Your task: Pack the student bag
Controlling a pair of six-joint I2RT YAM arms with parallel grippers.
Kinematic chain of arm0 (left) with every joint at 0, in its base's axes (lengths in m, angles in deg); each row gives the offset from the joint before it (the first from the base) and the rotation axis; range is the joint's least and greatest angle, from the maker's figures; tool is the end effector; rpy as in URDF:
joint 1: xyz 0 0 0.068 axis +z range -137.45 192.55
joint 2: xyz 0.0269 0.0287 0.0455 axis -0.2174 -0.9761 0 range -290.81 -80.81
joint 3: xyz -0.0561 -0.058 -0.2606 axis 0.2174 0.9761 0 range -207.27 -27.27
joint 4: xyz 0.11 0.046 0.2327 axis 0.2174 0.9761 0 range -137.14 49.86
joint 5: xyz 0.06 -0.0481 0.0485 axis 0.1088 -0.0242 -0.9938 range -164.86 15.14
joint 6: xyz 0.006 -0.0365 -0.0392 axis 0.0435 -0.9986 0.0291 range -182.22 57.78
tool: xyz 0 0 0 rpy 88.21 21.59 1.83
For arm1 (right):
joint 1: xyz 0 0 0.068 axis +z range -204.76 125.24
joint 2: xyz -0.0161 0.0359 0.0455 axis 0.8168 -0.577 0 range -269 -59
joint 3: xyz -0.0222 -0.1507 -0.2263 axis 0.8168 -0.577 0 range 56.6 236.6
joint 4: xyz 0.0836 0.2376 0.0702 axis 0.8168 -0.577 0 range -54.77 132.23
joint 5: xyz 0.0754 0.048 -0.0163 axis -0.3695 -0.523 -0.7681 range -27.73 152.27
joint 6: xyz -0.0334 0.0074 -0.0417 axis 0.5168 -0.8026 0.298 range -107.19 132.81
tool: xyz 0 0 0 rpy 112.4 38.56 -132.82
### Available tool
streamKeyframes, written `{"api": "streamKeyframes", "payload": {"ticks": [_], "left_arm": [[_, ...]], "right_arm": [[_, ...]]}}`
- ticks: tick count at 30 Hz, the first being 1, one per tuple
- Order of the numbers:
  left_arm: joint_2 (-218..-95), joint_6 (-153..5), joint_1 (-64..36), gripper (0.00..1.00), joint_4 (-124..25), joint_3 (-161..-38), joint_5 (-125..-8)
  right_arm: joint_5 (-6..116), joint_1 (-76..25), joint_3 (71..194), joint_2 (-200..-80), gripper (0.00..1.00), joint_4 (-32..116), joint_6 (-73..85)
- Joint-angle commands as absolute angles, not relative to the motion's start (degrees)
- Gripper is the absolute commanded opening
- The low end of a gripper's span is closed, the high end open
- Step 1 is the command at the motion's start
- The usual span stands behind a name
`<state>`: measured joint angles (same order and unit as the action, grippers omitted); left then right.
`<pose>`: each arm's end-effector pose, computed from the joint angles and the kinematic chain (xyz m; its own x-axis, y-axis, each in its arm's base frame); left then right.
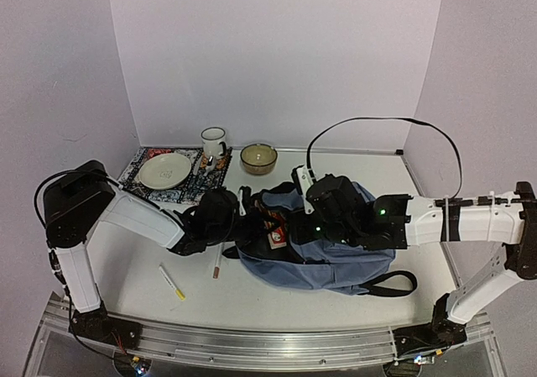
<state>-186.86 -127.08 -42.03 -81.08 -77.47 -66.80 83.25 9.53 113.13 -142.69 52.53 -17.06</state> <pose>0.2170 -0.3138 0.1574 -0.8906 -0.2943 -0.3469 0.1792 0.4740 -0.8621 0.1585 0.2999 0.2863 -0.4540 0.1290 -0.8816 -0.5380 0.7491 0.3866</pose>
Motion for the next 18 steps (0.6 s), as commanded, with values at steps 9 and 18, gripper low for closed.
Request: {"api": "streamKeyframes", "payload": {"ticks": [9, 18], "left_arm": [[-196.75, -127.22, -42.28, 0.16, -81.15, -91.74, -65.28], [-190.27, -121.43, -42.29, 0.67, -78.88, -83.23, -73.04]], "right_arm": [[83.45, 9.95, 116.98, -144.25, 0.00, 53.21, -17.00], [84.23, 9.98, 116.89, -143.91, 0.00, 52.51, -16.77]]}}
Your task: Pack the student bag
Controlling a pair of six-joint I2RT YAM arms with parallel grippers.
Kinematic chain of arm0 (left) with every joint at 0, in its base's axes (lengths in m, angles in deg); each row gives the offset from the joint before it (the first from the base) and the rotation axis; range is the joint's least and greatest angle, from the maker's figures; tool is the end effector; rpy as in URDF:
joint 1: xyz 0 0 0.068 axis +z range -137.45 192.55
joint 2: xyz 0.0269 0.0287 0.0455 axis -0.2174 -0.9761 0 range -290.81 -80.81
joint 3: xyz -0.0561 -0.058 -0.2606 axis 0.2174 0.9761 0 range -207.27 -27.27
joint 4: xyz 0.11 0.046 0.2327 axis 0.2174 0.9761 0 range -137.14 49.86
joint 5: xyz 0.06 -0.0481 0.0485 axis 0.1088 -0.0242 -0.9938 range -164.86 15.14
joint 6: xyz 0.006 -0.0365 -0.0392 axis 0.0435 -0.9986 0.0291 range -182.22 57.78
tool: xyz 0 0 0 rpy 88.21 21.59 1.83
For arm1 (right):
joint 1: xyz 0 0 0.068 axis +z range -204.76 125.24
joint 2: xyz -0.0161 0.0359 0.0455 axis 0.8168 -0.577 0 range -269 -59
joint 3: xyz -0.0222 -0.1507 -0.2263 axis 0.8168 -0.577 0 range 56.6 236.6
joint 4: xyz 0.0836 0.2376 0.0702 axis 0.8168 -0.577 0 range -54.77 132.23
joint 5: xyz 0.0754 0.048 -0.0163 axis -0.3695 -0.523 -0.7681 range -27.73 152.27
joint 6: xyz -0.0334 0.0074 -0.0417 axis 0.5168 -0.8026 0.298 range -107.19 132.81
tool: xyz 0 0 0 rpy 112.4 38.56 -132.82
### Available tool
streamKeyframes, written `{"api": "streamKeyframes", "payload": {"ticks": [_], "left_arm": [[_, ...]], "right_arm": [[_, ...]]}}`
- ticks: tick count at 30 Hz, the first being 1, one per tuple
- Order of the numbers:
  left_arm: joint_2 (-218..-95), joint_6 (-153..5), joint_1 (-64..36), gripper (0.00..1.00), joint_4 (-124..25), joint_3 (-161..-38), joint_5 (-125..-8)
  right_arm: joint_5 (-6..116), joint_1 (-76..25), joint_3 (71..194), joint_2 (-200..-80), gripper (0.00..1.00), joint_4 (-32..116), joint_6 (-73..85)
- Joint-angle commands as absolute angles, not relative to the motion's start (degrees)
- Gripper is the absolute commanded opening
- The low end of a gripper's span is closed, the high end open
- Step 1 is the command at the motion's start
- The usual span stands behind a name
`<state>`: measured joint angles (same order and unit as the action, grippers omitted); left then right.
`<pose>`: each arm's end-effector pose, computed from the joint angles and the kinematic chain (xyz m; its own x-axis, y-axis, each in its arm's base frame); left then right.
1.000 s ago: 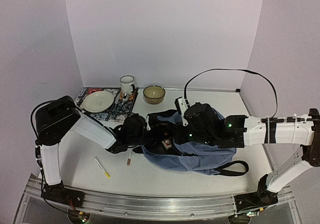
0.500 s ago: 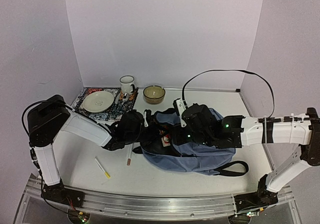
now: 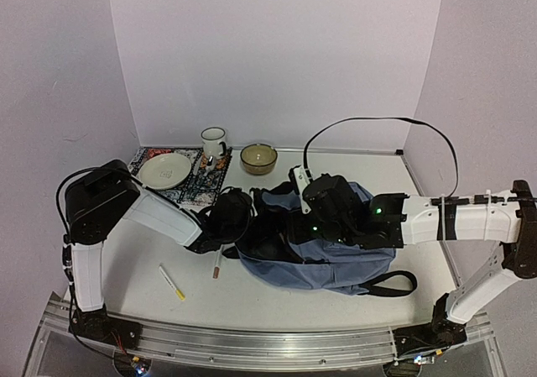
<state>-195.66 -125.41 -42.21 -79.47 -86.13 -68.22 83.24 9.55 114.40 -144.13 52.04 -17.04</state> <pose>0.2377 -0.3437 0.1396 -0.8830 -0.2864 -0.3718 0.1869 0.5119 -0.8384 0.1610 0.3054 0.2850 -0.4583 0.1194 -0.8807 -0.5366 0.7528 0.3812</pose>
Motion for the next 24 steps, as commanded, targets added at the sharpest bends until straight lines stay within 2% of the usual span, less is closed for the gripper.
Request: {"api": "streamKeyframes", "payload": {"ticks": [1, 7, 11, 17, 24], "left_arm": [[-189.49, -120.44, -42.31, 0.69, -78.22, -82.72, -73.76], [-186.40, -115.94, -42.42, 0.79, -73.17, -81.61, -79.01], [-182.95, -116.15, -42.50, 0.80, -72.18, -78.33, -79.34], [-169.56, -115.70, -42.98, 0.79, -70.27, -69.45, -81.40], [-155.83, -115.94, -44.30, 0.79, -59.72, -62.19, -84.87]], "right_arm": [[84.25, 9.99, 116.89, -143.91, 0.00, 52.48, -16.73], [84.16, 9.97, 116.96, -143.84, 0.00, 52.01, -16.85], [83.39, 9.99, 117.27, -144.49, 0.04, 51.68, -16.70], [79.68, 9.97, 118.63, -148.85, 0.10, 50.44, -17.29], [74.12, 9.94, 120.70, -154.33, 0.19, 49.36, -17.95]]}}
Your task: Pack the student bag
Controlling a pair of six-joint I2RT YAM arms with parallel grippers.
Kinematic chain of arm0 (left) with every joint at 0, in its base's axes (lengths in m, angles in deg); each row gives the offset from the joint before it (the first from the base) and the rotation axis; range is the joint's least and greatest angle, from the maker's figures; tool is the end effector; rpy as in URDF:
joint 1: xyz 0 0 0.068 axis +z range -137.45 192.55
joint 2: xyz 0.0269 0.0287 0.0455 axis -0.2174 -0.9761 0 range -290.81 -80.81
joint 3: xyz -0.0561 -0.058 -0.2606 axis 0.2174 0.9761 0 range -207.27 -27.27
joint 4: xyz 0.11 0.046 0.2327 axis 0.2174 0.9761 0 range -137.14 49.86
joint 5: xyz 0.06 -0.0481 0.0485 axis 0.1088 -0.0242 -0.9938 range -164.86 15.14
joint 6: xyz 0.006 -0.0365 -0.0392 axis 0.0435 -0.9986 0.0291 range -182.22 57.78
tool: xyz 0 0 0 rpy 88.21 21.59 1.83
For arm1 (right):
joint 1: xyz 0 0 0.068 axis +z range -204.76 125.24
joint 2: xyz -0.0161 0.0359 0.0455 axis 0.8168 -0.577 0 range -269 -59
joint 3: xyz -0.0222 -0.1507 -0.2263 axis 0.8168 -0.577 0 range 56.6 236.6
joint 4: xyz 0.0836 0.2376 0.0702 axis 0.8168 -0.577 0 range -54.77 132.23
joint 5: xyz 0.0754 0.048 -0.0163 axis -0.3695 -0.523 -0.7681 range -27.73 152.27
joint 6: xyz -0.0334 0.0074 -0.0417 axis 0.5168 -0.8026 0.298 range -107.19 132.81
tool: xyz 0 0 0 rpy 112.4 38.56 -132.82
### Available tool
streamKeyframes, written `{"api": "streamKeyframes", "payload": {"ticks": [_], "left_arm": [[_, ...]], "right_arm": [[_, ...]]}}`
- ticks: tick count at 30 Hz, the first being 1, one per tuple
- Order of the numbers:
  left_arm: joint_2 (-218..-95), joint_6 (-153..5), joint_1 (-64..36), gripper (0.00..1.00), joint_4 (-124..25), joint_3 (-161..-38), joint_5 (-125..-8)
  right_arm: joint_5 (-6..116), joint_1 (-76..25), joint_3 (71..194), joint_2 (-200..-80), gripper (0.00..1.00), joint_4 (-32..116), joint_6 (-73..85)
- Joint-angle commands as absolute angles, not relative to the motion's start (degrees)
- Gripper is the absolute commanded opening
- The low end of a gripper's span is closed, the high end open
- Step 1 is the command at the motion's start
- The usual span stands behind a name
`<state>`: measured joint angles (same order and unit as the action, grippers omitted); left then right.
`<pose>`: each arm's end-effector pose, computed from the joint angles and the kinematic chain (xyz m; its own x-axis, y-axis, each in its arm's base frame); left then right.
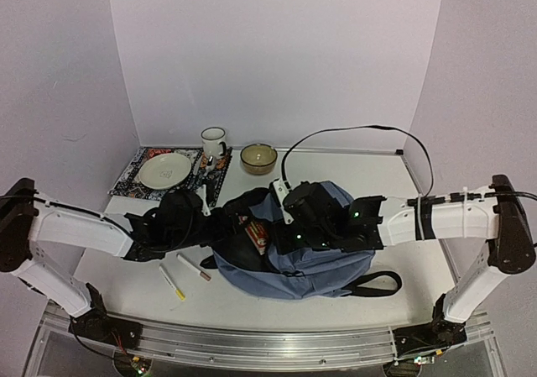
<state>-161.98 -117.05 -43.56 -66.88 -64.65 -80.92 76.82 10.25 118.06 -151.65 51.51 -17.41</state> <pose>0.1691 -0.2451 0.2035 -0.7617 -0.3238 -0.5612 0.2589 0.6419 -0.7217 0.1659 0.3347 0.2611 -0.5281 0.0200 -0.8489 -0.5937 0.7061 0.3860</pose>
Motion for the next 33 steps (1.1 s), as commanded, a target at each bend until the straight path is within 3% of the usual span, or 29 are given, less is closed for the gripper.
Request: {"api": "streamKeyframes", "payload": {"ticks": [1, 8, 16, 23, 33], "left_arm": [[-154.85, -116.27, -44.37, 0.78, -57.28, -61.70, -85.74], [-146.90, -115.33, -44.66, 0.66, -46.22, -60.70, -88.13], [-147.31, -113.42, -50.43, 0.63, -37.50, -66.23, -92.30], [-153.75, -114.93, -60.69, 0.63, -30.64, -74.18, -100.80], [-169.62, -111.14, -70.44, 0.61, -23.61, -89.23, -107.12]], "right_arm": [[73.52, 9.99, 120.99, -154.70, 0.21, 49.26, -17.87], [64.14, 9.97, 124.01, -156.54, 0.49, 48.47, -15.42], [59.83, 9.98, 120.88, -149.99, 0.75, 45.95, -13.90], [69.44, 9.55, 115.27, -143.88, 0.79, 37.41, -18.33], [77.31, 5.54, 107.57, -139.14, 0.74, 30.90, -28.00]]}}
